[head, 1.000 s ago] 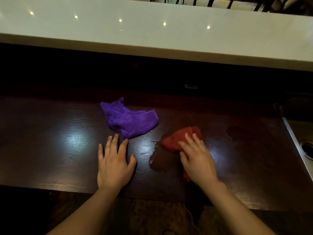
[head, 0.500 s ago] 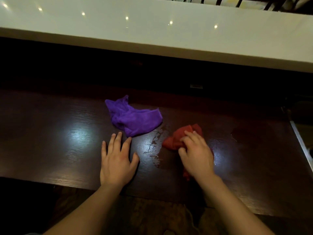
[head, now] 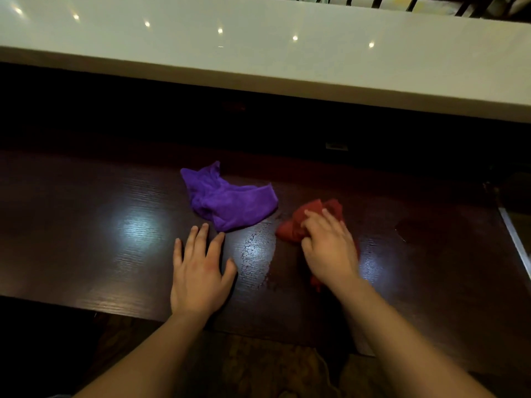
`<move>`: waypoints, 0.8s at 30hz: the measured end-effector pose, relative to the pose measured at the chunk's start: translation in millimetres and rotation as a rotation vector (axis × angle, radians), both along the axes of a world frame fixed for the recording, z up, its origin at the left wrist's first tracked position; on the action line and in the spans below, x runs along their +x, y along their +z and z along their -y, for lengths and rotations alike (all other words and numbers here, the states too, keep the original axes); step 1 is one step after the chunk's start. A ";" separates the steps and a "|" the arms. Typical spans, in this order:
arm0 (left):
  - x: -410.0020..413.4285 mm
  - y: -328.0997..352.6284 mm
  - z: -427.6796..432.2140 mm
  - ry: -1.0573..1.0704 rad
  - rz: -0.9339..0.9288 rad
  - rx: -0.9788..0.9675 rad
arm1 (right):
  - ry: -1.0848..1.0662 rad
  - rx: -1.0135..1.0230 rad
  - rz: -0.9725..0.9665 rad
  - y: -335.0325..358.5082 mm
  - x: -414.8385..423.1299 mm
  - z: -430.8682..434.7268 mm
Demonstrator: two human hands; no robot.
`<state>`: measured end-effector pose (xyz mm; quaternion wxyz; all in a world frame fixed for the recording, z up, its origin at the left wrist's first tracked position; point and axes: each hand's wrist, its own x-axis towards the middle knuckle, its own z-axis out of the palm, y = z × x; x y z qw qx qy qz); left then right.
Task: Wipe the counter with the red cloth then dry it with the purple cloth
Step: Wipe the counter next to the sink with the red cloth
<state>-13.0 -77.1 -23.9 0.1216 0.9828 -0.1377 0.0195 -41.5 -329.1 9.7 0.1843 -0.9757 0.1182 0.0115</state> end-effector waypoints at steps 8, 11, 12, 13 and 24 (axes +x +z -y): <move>0.8 -0.6 -1.6 0.001 -0.013 0.001 | 0.215 -0.095 0.040 -12.8 -39.2 -23.0; 0.9 -0.5 -0.3 -0.002 -0.012 -0.014 | 0.385 -0.106 0.052 -20.8 -80.9 -23.1; 0.7 -0.4 -0.3 0.002 -0.012 -0.026 | 0.390 -0.113 0.051 -20.7 -76.6 -23.6; 0.5 -0.1 -0.6 0.007 -0.013 -0.043 | 0.368 -0.116 0.051 -18.2 -65.5 -28.0; -1.5 3.9 -0.8 0.049 0.026 -0.130 | 0.439 -0.130 0.067 -24.0 -71.6 -22.5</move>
